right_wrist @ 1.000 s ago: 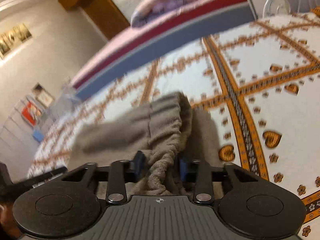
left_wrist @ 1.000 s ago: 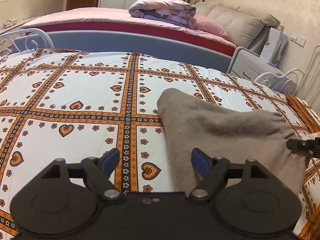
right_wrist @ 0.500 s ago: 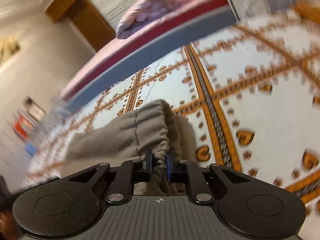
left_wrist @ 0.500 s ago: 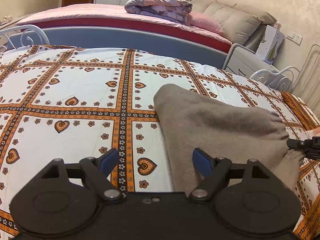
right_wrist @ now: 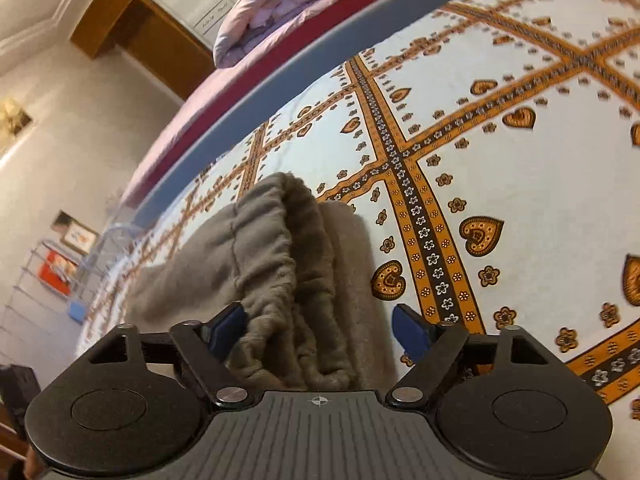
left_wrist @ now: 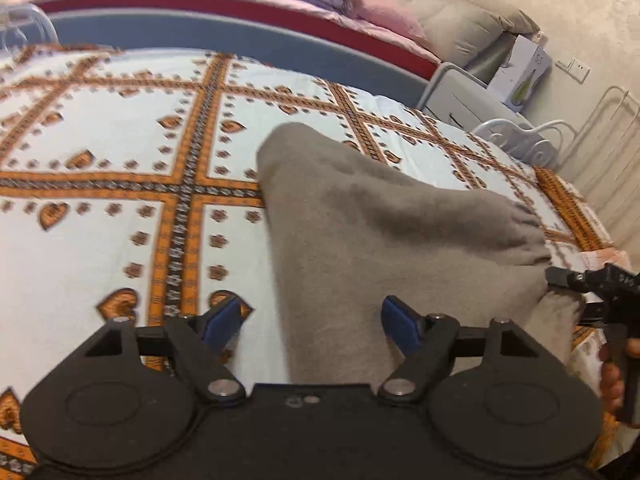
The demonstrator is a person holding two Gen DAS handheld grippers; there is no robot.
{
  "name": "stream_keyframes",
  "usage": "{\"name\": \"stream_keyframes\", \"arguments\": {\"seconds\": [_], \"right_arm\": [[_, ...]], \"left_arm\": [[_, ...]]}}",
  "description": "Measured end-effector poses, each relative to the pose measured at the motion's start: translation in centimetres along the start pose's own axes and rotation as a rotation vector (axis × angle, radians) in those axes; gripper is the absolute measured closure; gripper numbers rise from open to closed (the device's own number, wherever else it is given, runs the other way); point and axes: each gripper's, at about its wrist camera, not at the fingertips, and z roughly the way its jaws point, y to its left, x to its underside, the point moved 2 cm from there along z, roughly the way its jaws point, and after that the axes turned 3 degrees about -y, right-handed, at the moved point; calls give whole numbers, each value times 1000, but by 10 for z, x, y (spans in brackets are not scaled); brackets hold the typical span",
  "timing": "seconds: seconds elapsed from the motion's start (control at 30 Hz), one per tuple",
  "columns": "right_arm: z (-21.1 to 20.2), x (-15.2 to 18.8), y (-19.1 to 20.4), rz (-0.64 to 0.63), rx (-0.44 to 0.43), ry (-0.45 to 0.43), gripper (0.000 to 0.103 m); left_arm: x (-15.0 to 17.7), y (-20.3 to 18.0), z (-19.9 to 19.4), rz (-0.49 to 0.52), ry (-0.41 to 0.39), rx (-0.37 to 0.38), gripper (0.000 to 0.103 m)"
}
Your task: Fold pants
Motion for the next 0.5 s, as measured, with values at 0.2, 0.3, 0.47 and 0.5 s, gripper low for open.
{"name": "stream_keyframes", "arguments": {"seconds": [0.2,0.3,0.47,0.5], "right_arm": [[3,-3,-5,23,-58,25,21],[7,-4,-4,9,-78,40,21],[24,-1,6,-52,-76,83,12],[27,1,11,-74,-75,94,4]], "left_arm": [[-3,11,13,-74,32,96,35],[-3,2,19,-29,45,103,40],[-3,-10,31,-9,45,125,55],[-3,-9,31,-6,41,123,61]]}}
